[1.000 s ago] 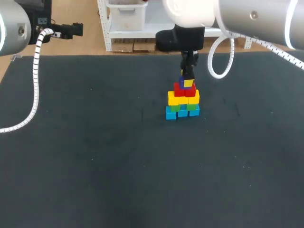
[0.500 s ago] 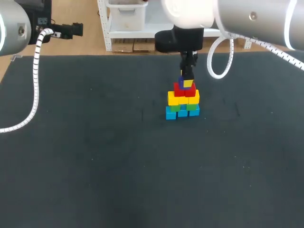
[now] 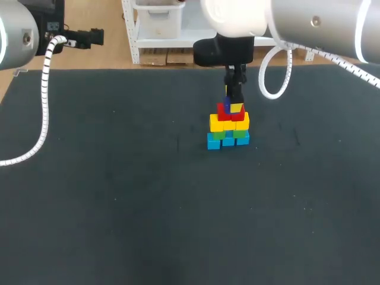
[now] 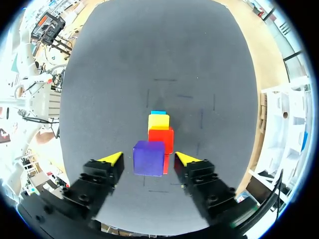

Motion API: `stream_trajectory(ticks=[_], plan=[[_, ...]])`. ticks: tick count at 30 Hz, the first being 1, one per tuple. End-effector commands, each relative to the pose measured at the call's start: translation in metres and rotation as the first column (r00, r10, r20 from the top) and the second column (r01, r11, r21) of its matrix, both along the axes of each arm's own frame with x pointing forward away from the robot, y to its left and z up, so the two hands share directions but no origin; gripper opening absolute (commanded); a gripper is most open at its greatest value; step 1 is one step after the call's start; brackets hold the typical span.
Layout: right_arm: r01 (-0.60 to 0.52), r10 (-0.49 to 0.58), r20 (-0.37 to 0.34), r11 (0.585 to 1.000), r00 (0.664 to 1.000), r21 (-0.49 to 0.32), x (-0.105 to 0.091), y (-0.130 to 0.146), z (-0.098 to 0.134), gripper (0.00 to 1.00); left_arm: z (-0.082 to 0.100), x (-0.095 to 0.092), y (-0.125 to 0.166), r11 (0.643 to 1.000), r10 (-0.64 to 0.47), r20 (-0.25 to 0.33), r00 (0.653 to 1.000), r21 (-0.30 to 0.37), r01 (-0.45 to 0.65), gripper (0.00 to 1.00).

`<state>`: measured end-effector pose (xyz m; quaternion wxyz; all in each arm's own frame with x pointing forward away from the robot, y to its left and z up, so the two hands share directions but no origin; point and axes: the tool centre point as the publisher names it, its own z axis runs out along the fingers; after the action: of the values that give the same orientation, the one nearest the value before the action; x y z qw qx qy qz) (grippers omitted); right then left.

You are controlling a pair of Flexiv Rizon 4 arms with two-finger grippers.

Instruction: Place the blue cubes, place green cubes on the blue cubes, place the yellow cubes on the green cubes, then place the red cubes on the yellow cubes, and place purple cube on the red cubes.

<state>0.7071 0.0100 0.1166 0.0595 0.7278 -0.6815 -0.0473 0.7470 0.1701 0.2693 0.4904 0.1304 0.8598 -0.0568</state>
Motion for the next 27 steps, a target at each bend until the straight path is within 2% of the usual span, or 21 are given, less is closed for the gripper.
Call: stream_trajectory(ticks=[1,4,5,7,9,11,14,24,27], plan=[[0.001,-0.001,0.003,1.0,1.0,0.004,-0.0021,-0.0013,-0.0005,1.0,0.0004,0.0009,0.0015,1.0,-0.008,-0.003,1.0,-0.003,0.008,1.0],[0.003,-0.003,0.003,1.0,1.0,0.005,-0.0019,-0.0017,-0.0006,0.99,0.0004,0.0009,0.0015,1.0,-0.008,-0.003,1.0,-0.003,0.008,1.0],[0.004,-0.004,0.003,1.0,1.0,0.005,-0.0019,-0.0018,-0.0005,0.92,0.0004,0.0009,0.0015,1.0,-0.008,-0.003,1.0,-0.003,0.008,1.0],[0.006,-0.006,0.004,1.0,1.0,0.006,-0.0011,-0.0018,-0.0003,0.85,0.0004,0.0009,0.0015,1.0,-0.008,-0.003,1.0,-0.003,0.008,1.0],[0.008,-0.008,0.006,1.0,1.0,0.007,-0.0001,-0.0015,-0.0006,0.72,0.0004,0.0009,0.0015,1.0,-0.008,-0.003,1.0,-0.003,0.008,1.0],[0.012,-0.012,0.009,1.0,1.0,0.006,0.0007,-0.0014,-0.0009,0.65,0.0004,0.0009,0.0015,1.0,-0.008,-0.003,1.0,-0.003,0.008,1.0],[0.016,-0.016,0.015,1.0,1.0,0.005,0.0014,-0.0014,-0.0006,0.49,0.0004,0.0009,0.0015,1.0,-0.008,-0.003,1.0,-0.003,0.008,1.0],[0.02,-0.02,0.026,1.0,0.999,-0.003,0.0034,-0.0016,-0.0013,0.4,0.0004,0.0009,0.0015,1.0,-0.008,-0.003,1.0,-0.003,0.008,1.0],[0.02,-0.02,0.026,1.0,0.999,-0.003,0.0036,-0.0016,-0.0016,0.35,0.0004,0.0009,0.0015,1.0,-0.008,-0.003,1.0,-0.003,0.008,1.0]])
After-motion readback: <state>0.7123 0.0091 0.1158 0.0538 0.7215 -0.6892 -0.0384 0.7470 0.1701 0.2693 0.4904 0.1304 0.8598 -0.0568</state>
